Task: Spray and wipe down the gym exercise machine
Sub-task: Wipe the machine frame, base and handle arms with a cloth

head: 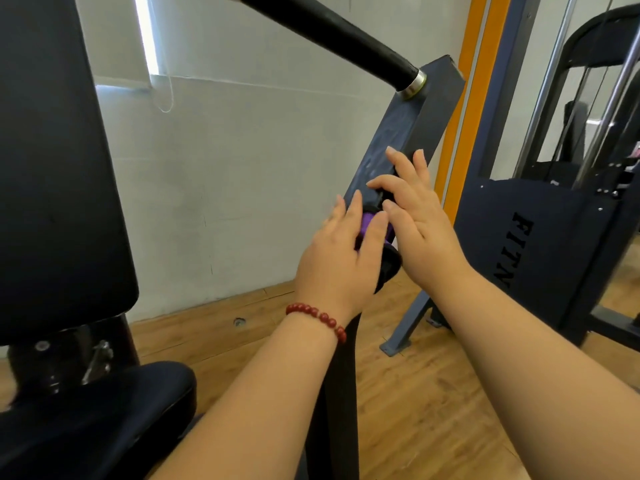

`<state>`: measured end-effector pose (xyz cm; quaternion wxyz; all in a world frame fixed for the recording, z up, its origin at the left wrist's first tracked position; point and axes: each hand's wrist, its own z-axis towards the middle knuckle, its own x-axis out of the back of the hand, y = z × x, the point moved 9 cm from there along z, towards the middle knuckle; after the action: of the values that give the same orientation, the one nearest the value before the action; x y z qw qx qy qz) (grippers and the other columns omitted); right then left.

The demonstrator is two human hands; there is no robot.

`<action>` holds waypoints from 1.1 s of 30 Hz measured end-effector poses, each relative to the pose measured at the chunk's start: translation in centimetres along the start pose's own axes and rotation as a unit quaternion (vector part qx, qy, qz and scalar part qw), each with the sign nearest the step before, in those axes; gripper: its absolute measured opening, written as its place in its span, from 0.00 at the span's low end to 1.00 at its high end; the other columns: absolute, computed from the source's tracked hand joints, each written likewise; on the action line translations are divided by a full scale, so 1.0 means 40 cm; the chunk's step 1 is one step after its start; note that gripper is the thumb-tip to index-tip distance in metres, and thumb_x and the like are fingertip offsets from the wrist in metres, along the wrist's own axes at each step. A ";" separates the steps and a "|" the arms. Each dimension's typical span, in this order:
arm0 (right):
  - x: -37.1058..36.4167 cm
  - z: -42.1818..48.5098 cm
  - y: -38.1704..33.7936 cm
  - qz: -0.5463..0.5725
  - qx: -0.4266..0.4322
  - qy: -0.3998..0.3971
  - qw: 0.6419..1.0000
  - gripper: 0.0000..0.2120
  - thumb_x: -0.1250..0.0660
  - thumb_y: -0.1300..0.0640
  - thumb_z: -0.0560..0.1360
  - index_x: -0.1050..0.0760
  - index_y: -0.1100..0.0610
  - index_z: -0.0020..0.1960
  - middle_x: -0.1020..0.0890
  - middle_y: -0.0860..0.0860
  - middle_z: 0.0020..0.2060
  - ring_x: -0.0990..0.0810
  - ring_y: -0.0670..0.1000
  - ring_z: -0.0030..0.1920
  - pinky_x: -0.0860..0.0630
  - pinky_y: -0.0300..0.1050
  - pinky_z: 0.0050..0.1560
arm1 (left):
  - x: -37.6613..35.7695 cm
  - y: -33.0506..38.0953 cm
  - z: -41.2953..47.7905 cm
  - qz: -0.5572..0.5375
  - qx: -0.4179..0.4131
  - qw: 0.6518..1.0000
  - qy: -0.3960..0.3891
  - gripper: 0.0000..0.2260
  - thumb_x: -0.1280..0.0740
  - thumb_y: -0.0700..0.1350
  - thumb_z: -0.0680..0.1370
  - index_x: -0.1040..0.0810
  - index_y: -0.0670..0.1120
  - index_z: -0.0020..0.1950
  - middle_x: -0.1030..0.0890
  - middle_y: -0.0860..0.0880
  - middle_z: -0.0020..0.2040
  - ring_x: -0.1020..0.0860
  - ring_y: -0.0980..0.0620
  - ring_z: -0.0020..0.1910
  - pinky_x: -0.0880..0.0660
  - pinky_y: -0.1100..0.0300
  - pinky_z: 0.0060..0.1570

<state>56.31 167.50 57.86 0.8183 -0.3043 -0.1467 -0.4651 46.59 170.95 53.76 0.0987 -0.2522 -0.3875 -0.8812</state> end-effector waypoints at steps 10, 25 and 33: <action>-0.024 -0.031 -0.025 -0.042 -0.024 -0.019 0.999 0.13 0.45 0.55 0.82 0.26 0.51 0.63 0.47 0.43 0.78 0.58 0.47 0.79 0.53 0.39 0.72 | 0.003 -0.094 -0.103 -0.058 0.037 0.996 0.048 0.19 0.46 0.54 0.84 0.38 0.60 0.75 0.41 0.55 0.78 0.43 0.58 0.76 0.41 0.61 0.70; -0.054 -0.075 -0.019 0.002 -0.019 0.022 1.000 0.18 0.48 0.58 0.81 0.29 0.51 0.68 0.46 0.36 0.74 0.57 0.38 0.77 0.54 0.28 0.72 | 0.003 -0.083 -0.074 -0.058 0.003 0.998 0.016 0.23 0.48 0.61 0.81 0.40 0.60 0.76 0.42 0.55 0.78 0.43 0.56 0.77 0.41 0.51 0.75; -0.080 -0.112 -0.032 -0.035 -0.018 -0.005 0.999 0.24 0.48 0.55 0.81 0.40 0.50 0.77 0.53 0.38 0.76 0.58 0.43 0.78 0.57 0.31 0.74 | 0.001 -0.143 -0.113 -0.164 0.031 0.985 0.037 0.16 0.47 0.54 0.84 0.42 0.67 0.71 0.47 0.62 0.77 0.44 0.57 0.77 0.37 0.48 0.73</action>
<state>53.36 166.32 53.18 0.7950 -0.3157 -0.1531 -0.4948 42.77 171.52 47.58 -0.0254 -0.1492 -0.4468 -0.8817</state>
